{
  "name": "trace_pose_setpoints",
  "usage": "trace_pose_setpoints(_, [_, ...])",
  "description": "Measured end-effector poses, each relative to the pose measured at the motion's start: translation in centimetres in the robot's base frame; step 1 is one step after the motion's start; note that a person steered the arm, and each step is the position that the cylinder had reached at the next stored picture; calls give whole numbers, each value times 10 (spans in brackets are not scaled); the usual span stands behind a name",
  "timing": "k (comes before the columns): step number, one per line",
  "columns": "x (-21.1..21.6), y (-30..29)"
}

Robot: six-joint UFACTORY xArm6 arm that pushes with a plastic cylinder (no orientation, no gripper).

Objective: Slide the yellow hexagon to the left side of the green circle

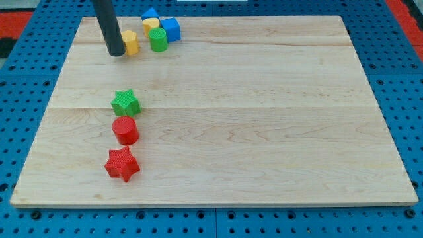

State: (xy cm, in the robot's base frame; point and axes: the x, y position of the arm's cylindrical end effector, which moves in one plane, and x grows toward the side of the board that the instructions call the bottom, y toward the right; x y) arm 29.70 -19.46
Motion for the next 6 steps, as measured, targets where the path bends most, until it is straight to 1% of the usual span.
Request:
trace_pose_setpoints(1, [-8, -17])
trace_pose_setpoints(4, [-11, -9])
trace_pose_setpoints(6, [-24, 11])
